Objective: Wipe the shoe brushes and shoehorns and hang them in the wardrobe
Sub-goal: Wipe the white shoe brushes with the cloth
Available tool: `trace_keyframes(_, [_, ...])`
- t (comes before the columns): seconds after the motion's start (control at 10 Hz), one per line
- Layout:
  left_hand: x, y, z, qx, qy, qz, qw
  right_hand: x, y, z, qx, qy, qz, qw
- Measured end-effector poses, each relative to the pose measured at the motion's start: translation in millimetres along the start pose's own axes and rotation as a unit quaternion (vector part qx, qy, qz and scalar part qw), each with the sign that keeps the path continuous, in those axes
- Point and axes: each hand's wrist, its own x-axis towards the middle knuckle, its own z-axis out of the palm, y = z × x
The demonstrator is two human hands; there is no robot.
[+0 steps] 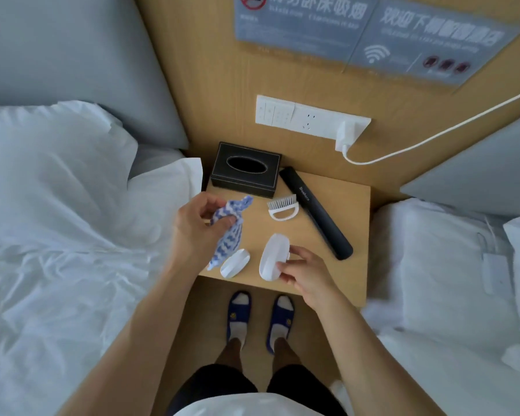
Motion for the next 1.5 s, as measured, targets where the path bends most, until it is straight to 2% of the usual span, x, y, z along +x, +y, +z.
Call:
trace_keyframes(0.2, [-3,-34,1,-0.009,-0.004,-0.025,1.0,47,51,33,-0.006,0.069,0.098,0.993])
trace_keyframes(0.4, [-3,-62,7,0.0,-0.009,-0.058,0.998,74,86,58,0.079,0.097,0.232,0.964])
trace_keyframes(0.5, [-5,-75,12,-0.001,-0.018,-0.074,0.997,82,101,62,0.135,0.098,0.262,0.95])
trace_keyframes(0.7, [-4,-95,26,0.017,-0.039,-0.087,0.995,105,116,68,0.207,0.125,0.255,0.936])
trace_keyframes(1.0, [-1,-102,42,0.019,-0.058,-0.094,0.994,120,121,76,0.264,0.167,0.182,0.932])
trace_keyframes(1.1, [1,-103,46,0.022,-0.063,-0.086,0.994,121,118,70,0.211,0.149,0.165,0.952])
trace_keyframes(1.2, [2,-104,49,0.024,-0.065,-0.087,0.994,117,110,65,0.217,0.17,0.169,0.946])
trace_keyframes(1.3, [4,-105,51,0.02,-0.062,-0.086,0.994,114,105,52,-0.079,0.145,0.174,0.971])
trace_keyframes(1.4, [6,-103,52,0.01,-0.053,-0.085,0.995,116,100,27,0.061,0.202,0.164,0.963])
trace_keyframes(1.5, [9,-101,55,-0.001,-0.046,-0.084,0.995,121,91,3,0.002,0.279,0.104,0.955])
